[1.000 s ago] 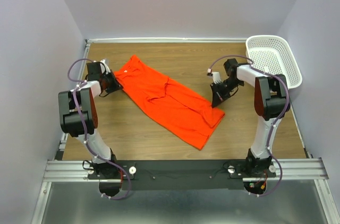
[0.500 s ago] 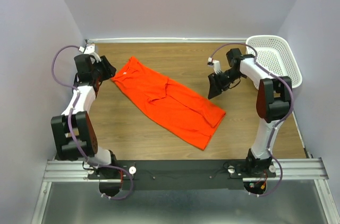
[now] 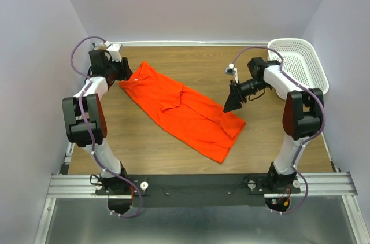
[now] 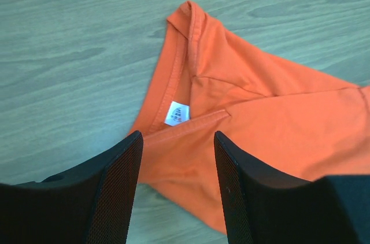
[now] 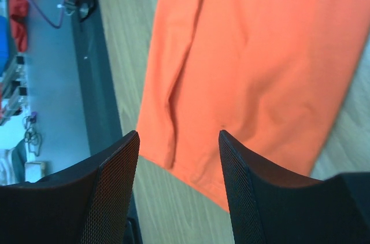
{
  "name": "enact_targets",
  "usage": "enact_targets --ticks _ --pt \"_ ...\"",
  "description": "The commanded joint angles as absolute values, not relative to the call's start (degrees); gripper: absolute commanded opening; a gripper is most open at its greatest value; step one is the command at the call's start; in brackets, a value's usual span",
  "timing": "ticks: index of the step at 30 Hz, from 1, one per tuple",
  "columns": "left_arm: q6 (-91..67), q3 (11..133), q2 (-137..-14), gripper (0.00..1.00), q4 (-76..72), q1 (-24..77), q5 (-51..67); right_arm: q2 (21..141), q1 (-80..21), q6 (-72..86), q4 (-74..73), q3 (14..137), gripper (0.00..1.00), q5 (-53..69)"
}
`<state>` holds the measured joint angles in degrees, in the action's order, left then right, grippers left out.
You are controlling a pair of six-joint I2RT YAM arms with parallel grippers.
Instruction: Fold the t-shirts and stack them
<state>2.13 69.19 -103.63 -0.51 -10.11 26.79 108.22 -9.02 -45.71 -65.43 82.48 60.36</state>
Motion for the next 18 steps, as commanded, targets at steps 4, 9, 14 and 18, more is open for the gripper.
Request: enact_targets --ticks 4,9,14,18 --pt "12.38 74.61 -107.22 0.60 2.27 -10.11 25.58 108.37 -9.75 -51.76 -70.75 80.95 0.65 66.27" --pt "20.20 76.46 -110.83 0.59 6.94 -10.02 30.57 108.02 -10.37 -54.31 -73.04 80.25 0.65 64.43" --pt "23.64 78.48 -112.85 0.58 10.53 -9.76 36.64 105.22 -12.04 -52.74 -69.45 78.05 0.65 58.20" --pt "25.05 79.27 -113.81 0.58 12.30 -9.67 37.01 103.01 -13.18 -50.01 -65.58 74.98 0.65 55.29"
